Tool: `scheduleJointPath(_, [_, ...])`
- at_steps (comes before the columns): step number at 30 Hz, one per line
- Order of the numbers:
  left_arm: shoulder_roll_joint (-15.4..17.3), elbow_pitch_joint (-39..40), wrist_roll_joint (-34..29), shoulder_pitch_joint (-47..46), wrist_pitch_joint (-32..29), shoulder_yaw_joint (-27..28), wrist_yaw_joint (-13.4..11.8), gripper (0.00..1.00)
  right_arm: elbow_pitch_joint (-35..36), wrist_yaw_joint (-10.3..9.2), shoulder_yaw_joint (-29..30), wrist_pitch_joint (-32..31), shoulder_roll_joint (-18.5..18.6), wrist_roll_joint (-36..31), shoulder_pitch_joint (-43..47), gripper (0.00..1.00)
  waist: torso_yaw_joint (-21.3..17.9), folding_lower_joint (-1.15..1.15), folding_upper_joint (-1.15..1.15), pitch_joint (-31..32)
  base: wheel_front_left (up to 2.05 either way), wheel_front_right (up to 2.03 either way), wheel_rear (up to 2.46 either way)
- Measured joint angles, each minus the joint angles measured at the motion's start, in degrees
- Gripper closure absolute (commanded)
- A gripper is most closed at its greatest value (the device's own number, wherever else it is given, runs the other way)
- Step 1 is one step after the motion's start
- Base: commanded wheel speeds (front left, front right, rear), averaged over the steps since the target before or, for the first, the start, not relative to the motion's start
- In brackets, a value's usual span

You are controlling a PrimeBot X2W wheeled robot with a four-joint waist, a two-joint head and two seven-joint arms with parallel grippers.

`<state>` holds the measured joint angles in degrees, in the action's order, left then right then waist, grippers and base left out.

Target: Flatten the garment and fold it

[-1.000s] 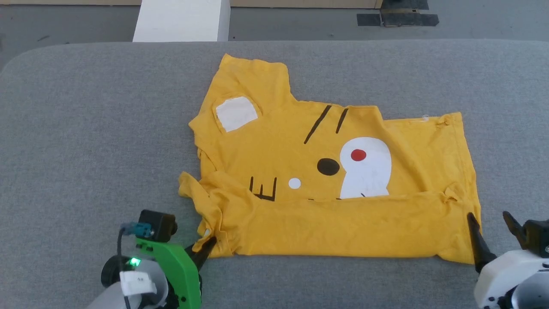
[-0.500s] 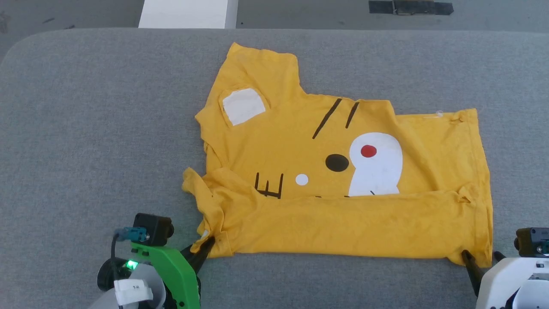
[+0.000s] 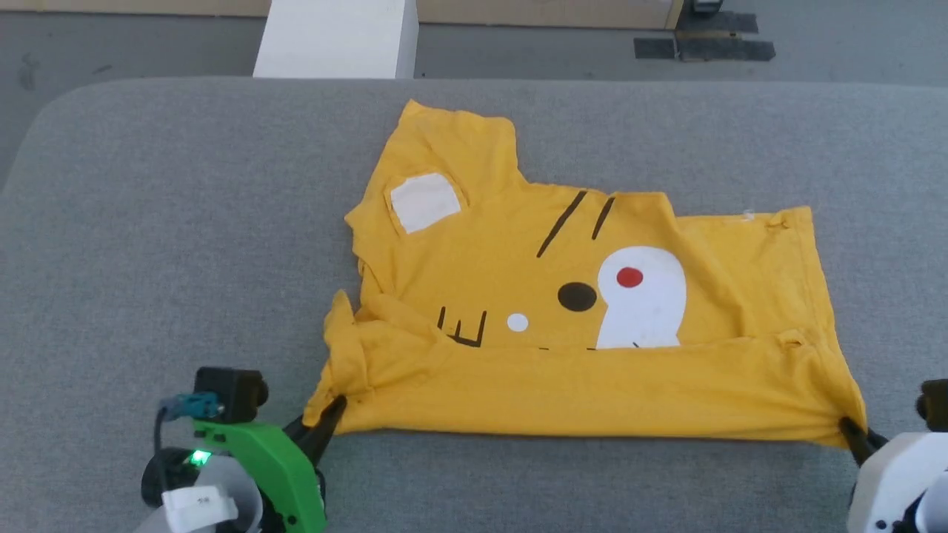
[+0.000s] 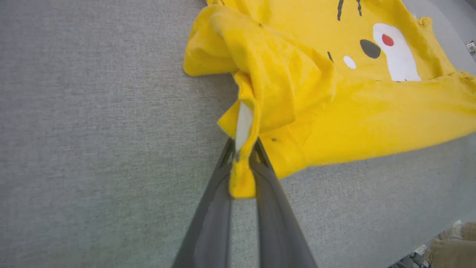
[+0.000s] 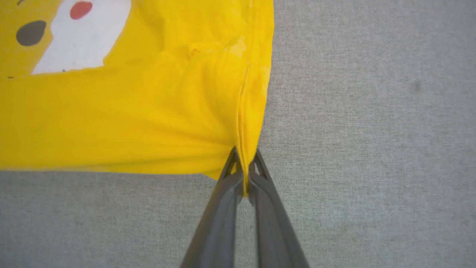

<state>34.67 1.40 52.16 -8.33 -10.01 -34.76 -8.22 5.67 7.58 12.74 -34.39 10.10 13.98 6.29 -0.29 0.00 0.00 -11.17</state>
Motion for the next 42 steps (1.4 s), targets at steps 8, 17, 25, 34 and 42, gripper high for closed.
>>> scheduleJointPath(8, [2.87,6.92,3.36,9.7,-0.08,1.64,-5.03,1.0,5.48,0.03,3.75,-3.46,-2.79,0.75,6.78,1.0,0.71,0.0,0.0,1.93,0.0,0.0,0.0])
scheduleJointPath(17, [-0.81,4.92,6.3,14.96,2.45,1.16,-6.34,1.0,3.8,0.03,5.0,-2.12,-5.34,0.0,10.21,1.0,1.57,0.0,0.0,0.52,0.0,0.0,0.0])
scheduleJointPath(25, [-2.9,0.74,6.36,12.71,6.31,2.88,-4.34,0.0,2.67,0.01,4.3,2.93,-5.16,-0.92,8.57,0.0,1.59,0.0,0.0,1.38,0.0,0.0,0.0])
scheduleJointPath(34, [3.27,8.65,0.98,5.28,9.16,8.94,-6.23,0.0,8.18,0.0,3.54,10.05,-4.37,-3.13,4.14,0.0,0.48,0.0,0.0,-0.1,0.0,0.0,0.0])
scheduleJointPath(42, [9.01,10.47,-8.0,-20.24,-0.54,7.47,-1.33,0.0,10.2,0.0,0.54,14.04,-5.16,-5.09,-2.11,0.0,-0.34,0.0,0.0,-5.68,0.0,0.0,0.0])
